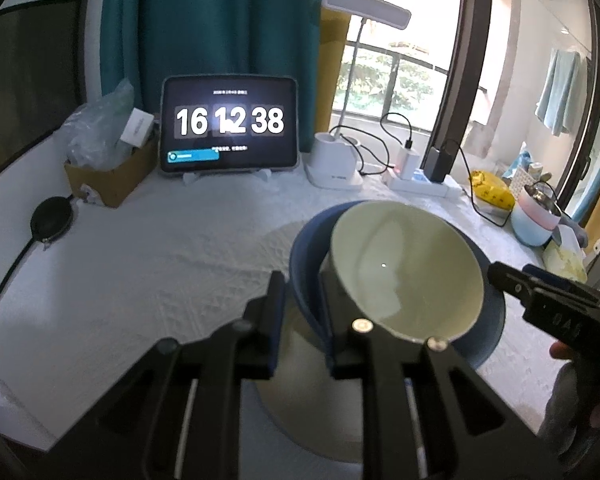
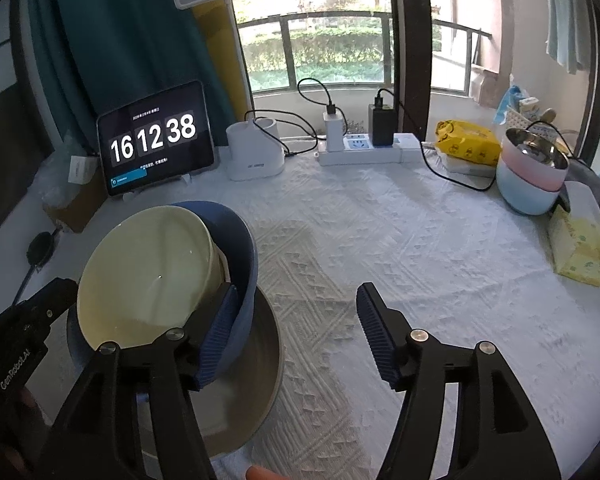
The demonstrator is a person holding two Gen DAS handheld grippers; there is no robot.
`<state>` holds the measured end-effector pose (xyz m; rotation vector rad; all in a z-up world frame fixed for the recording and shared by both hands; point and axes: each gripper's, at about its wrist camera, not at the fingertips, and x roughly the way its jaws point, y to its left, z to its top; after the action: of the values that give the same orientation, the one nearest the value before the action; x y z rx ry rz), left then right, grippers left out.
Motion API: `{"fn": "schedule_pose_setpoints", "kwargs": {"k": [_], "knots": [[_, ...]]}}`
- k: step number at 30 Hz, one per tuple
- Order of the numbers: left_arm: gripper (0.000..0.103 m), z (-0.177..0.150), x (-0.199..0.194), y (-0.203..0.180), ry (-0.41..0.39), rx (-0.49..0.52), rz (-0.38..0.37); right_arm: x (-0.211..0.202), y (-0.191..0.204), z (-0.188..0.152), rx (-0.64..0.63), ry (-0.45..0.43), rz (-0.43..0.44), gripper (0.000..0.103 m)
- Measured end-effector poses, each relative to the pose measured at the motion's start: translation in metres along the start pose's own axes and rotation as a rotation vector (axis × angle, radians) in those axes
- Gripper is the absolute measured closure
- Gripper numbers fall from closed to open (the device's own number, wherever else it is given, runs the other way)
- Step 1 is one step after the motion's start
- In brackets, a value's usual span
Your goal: Organize plates and bowls
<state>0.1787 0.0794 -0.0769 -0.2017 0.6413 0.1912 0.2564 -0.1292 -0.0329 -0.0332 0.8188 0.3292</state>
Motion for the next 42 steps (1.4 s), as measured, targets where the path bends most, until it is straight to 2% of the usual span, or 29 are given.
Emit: {"fn": "schedule_pose_setpoints", "kwargs": {"k": [8, 11, 12, 13, 14, 15, 31, 42], "knots": [[0.084, -0.005, -0.018, -0.002, -0.013, 0.007, -0.029, -0.024, -0.003, -0.006, 0.003, -0.044, -0.034, 0.035], [0.08, -0.006, -0.026, -0.006, -0.02, 0.016, -0.04, -0.034, -0.005, -0.009, 0.008, -0.06, -0.041, 0.034], [0.064, -0.007, -0.029, -0.007, -0.021, 0.023, -0.047, -0.037, -0.006, -0.009, 0.009, -0.065, -0.043, 0.034], [0.031, -0.007, -0.032, -0.008, -0.023, 0.028, -0.05, -0.04, -0.007, -0.01, 0.01, -0.069, -0.045, 0.034], [0.019, -0.008, -0.035, -0.01, -0.029, 0.031, -0.05, -0.043, -0.007, -0.012, 0.012, -0.075, -0.047, 0.034], [0.017, -0.008, -0.04, -0.011, -0.046, 0.033, -0.052, -0.046, -0.008, -0.013, 0.013, -0.078, -0.049, 0.034], [0.017, -0.009, -0.097, -0.034, -0.165, 0.109, -0.111, -0.1, -0.02, -0.025, 0.035, -0.167, -0.091, 0.034], [0.015, -0.014, -0.131, -0.038, -0.233, 0.111, -0.135, -0.147, -0.025, -0.037, 0.03, -0.24, -0.126, 0.034]]}}
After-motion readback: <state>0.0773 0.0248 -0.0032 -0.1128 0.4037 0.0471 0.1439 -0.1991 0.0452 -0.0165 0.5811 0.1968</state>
